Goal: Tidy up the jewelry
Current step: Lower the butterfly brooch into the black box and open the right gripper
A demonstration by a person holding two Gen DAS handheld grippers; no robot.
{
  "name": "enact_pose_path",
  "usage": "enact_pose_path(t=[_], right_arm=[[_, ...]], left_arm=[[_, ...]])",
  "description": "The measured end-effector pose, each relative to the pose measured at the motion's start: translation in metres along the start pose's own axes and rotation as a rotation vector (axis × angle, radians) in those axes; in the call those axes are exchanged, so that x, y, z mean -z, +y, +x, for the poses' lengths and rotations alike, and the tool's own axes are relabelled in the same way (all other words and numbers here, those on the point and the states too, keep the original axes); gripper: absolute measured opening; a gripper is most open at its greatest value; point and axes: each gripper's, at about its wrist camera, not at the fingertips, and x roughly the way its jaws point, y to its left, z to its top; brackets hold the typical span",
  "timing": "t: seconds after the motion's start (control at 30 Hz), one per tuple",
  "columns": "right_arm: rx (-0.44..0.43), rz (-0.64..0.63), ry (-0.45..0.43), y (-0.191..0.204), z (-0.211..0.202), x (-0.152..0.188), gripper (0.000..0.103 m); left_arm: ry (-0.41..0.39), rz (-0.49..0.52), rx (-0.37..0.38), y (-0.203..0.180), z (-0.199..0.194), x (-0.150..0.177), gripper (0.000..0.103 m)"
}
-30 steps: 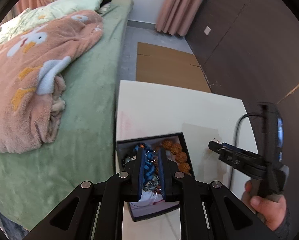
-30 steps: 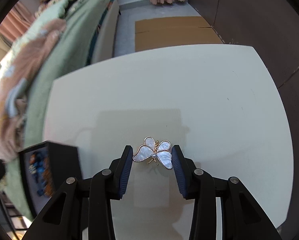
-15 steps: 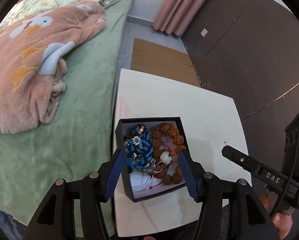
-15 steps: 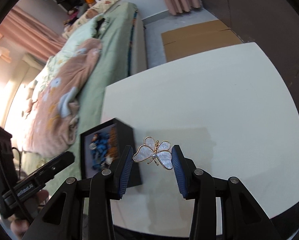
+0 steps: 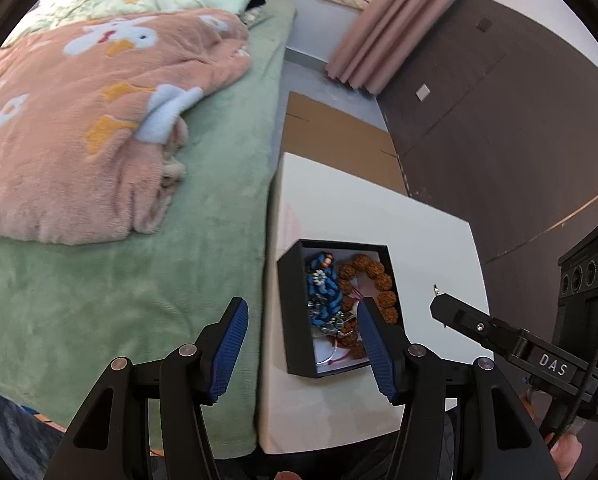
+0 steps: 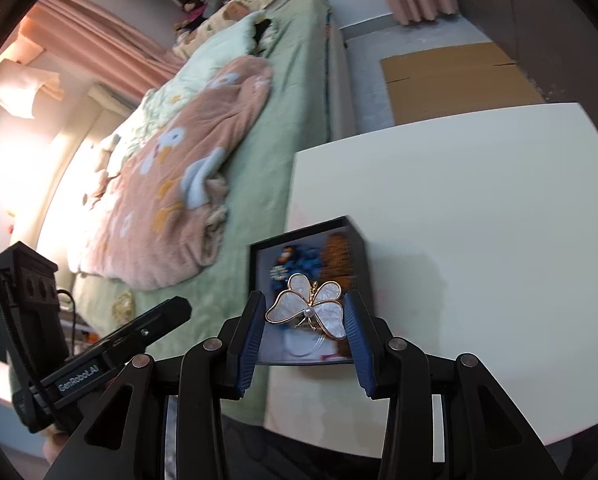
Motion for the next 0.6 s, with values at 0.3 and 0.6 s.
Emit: enact_pose_path(t=[0.3,0.6], right_arm=[[-0.104,0.039,0.011,0.003,0.002,0.006,0.069],[-0.068,0.082,-0.051,-0.021,-0.037,0.021,0.08]], left_arm=[[-0.042,-0.024,0.049,0.004,-0.02,0.003,0.078],[-0.081,0.036,0.059,-0.024,-0.032,0.012,0.09]])
